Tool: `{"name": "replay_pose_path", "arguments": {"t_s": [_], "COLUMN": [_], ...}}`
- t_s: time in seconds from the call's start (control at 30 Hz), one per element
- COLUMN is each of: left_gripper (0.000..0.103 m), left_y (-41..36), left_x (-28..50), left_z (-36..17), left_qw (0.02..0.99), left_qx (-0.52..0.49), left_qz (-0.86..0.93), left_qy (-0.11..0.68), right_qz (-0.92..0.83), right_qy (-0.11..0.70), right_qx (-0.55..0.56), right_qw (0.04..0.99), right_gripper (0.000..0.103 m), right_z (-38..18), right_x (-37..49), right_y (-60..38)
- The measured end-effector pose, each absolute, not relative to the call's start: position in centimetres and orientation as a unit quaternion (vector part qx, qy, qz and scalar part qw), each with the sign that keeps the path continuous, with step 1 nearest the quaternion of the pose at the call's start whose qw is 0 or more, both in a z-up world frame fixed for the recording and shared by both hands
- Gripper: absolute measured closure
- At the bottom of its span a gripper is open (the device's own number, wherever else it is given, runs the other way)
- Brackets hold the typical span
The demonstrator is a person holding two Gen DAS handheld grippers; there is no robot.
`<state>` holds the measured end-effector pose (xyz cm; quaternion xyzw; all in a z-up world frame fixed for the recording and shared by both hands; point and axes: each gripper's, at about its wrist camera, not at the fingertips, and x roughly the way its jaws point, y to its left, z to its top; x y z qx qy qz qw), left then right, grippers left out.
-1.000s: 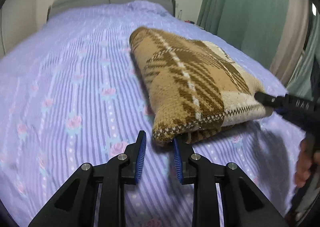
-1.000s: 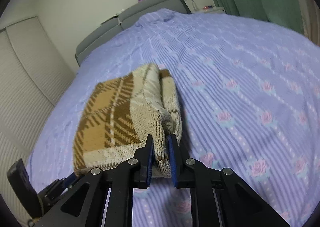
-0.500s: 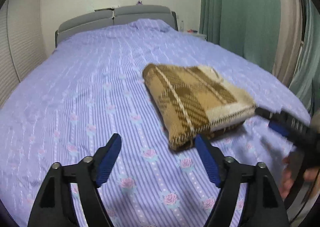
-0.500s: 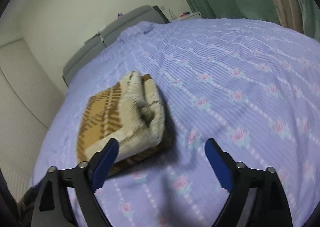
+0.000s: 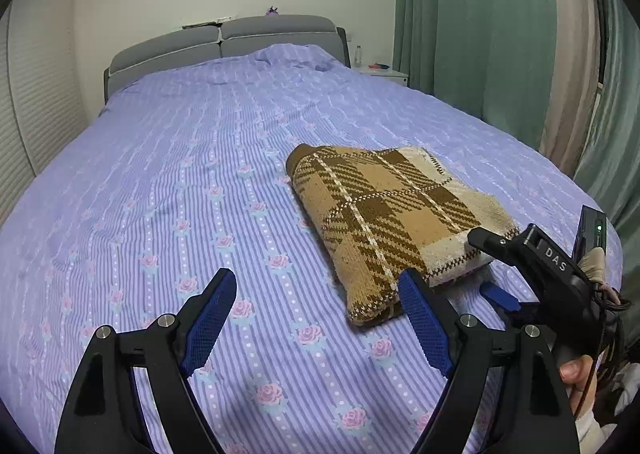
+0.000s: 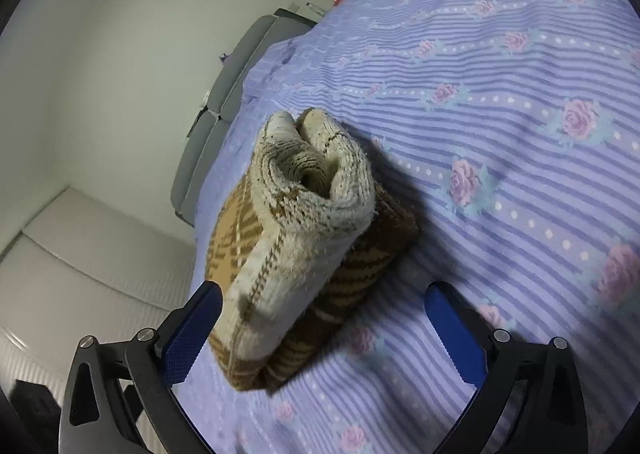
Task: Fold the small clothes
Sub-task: 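Grasp the folded sweater bundle with the right gripper, then grasp the bundle with the left gripper while the right gripper holds it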
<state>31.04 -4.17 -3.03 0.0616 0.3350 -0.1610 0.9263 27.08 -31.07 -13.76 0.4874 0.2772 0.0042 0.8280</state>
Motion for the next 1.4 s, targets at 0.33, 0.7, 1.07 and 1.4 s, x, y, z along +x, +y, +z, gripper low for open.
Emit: {"name": "replay_pose_path", "arguments": {"t_s": [0.33,0.7,1.07,1.4], "left_gripper": [0.02,0.02,0.02,0.012], "left_y": [-3.8,-3.8,-4.0,-5.3], "left_x": [32.3,33.6,35.5,43.0], "left_z": [-4.3,-5.2,-5.6,-6.2], "left_qw": [0.921,0.918,0.913,0.872], "left_qx": [0.063,0.047,0.024,-0.057], "left_qz": [-0.155,-0.159,-0.184,-0.272], "left_qy": [0.351,0.359,0.365,0.403], "right_qz": [-0.01,-0.031,-0.024,-0.01], "right_qy": [0.265,0.265,0.274,0.278], "right_qx": [0.478,0.472,0.453,0.45], "right_qw": [0.838,0.84,0.848,0.848], "right_gripper": [0.001,0.001,0.024,0.035], "right_z": [-13.3,-13.9,-14.5,-14.4], "right_x": [30.2,32.6,32.6,31.8], "right_y": [-31.3,-32.5,-33.5,-34.2]}}
